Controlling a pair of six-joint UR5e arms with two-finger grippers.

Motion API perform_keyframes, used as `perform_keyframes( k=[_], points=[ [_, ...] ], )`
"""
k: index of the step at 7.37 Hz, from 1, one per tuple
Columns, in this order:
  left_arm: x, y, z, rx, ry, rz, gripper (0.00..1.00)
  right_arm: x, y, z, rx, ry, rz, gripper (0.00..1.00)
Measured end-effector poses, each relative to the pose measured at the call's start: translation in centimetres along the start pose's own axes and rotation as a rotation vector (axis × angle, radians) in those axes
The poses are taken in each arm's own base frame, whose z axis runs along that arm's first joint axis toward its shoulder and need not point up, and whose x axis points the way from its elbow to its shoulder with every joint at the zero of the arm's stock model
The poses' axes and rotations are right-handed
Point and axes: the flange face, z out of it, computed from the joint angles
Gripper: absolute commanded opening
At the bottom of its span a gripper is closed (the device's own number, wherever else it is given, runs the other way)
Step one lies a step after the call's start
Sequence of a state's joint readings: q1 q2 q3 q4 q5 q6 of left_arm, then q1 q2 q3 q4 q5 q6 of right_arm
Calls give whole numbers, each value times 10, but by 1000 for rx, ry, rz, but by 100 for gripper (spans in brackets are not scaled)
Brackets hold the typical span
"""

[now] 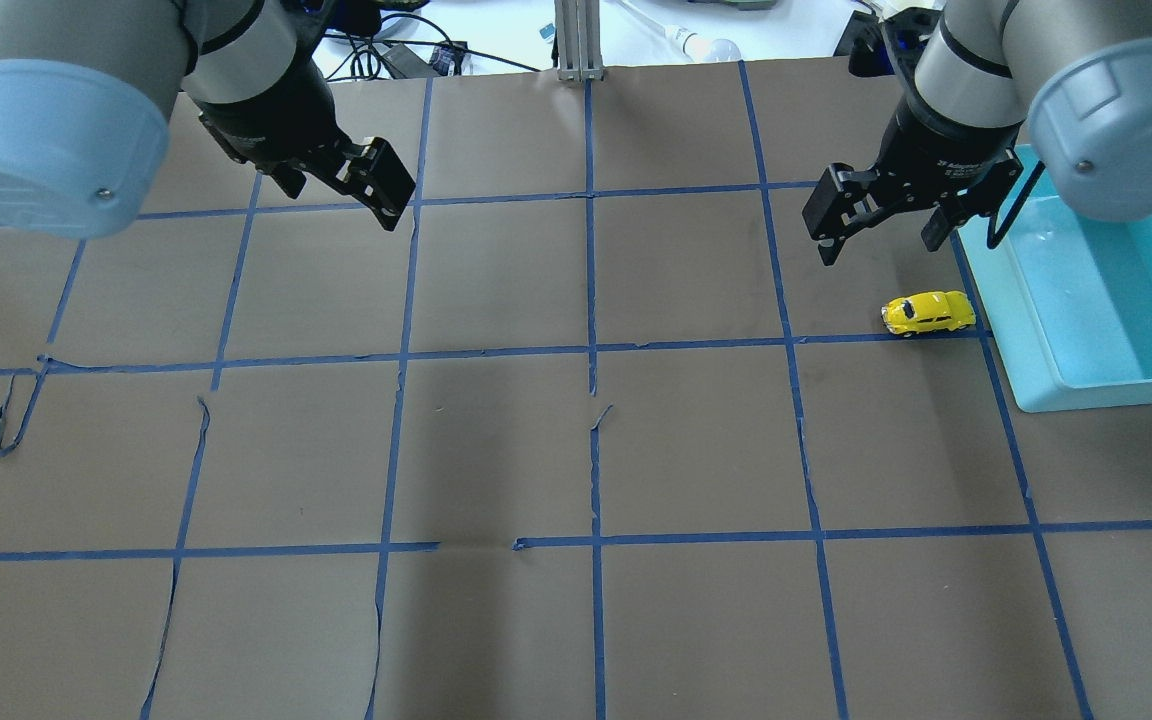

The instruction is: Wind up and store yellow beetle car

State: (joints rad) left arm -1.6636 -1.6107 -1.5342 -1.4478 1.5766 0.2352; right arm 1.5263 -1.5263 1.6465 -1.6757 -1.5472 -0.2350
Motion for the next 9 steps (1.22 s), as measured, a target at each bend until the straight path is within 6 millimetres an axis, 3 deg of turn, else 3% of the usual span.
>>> perform_keyframes(
  k=[1, 3, 4, 6, 9],
  points=[
    [-2, 7, -7, -8, -2, -80, 100, 15, -6, 4, 15, 17, -129, 100],
    [-14, 18, -15, -5, -10, -146, 100, 86, -12, 22, 11, 32, -340, 100],
    [-26, 23, -20, 8, -15, -175, 100, 112, -17, 34, 18, 43, -464, 100],
    [-52, 28, -23, 42, -24, -222, 100, 133, -31, 67, -8, 36, -681, 100],
    [-58, 34, -16, 68, -41, -239, 100, 144, -39, 136, -12, 81, -975, 100]
  ],
)
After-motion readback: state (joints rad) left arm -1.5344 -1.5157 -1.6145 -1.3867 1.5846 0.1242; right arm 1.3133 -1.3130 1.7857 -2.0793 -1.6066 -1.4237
